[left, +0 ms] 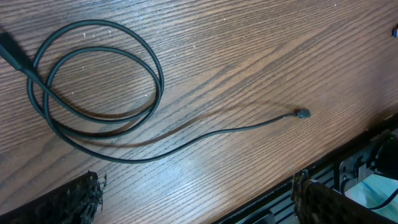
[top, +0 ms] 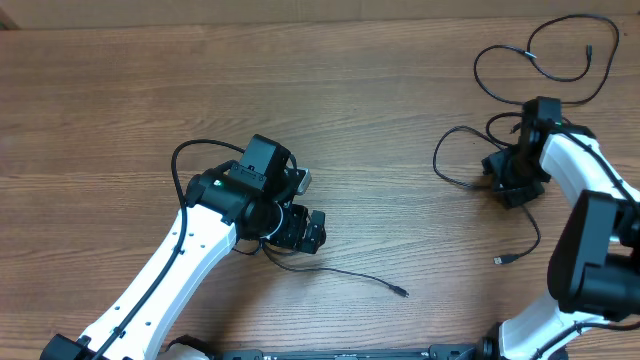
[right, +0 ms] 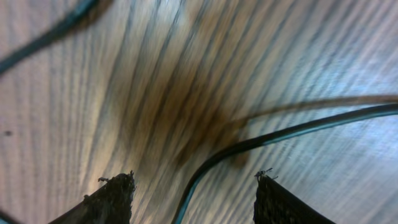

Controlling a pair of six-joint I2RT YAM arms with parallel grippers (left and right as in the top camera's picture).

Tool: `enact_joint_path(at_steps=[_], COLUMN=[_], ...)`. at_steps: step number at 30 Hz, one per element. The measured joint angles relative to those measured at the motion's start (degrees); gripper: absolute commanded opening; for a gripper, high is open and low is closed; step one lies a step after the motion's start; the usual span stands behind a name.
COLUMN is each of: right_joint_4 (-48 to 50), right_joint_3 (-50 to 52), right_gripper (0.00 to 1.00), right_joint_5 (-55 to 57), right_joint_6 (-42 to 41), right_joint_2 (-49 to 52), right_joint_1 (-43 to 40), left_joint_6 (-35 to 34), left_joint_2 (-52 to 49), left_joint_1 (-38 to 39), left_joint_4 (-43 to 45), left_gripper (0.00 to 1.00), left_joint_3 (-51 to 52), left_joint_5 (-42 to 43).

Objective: Untangle cables

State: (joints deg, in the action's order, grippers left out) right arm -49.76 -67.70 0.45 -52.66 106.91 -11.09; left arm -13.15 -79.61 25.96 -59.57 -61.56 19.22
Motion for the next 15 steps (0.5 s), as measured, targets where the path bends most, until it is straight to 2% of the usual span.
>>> enact_joint_path(at_steps=[5,12,13,15], right_joint_4=[0.7,1.2,1.2,0.7], right_joint_3=[0.0,0.0,0.0,-0.4], right_gripper=[0.52,0.07,0.04,0.04], right_joint_5=[0.0,1.1,1.4,2.4], right_joint_6=[0.0,0.8,1.2,2.2], right_joint_2=[1.5,2.3,2.3,2.4], right_joint_1=[1.0,1.0,1.0,1.0], left_joint_6=[0.0,0.0,0.0,0.0], left_joint_2=[0.0,0.0,0.0,0.0], left_joint_1=[0.0,0.0,0.0,0.0], left_joint_4=[0.0,0.0,0.0,0.0], left_gripper=[1.0,1.0,1.0,0.99], left_joint_3=[0.0,0.0,0.0,0.0], left_joint_5=[0.0,0.0,0.0,0.0])
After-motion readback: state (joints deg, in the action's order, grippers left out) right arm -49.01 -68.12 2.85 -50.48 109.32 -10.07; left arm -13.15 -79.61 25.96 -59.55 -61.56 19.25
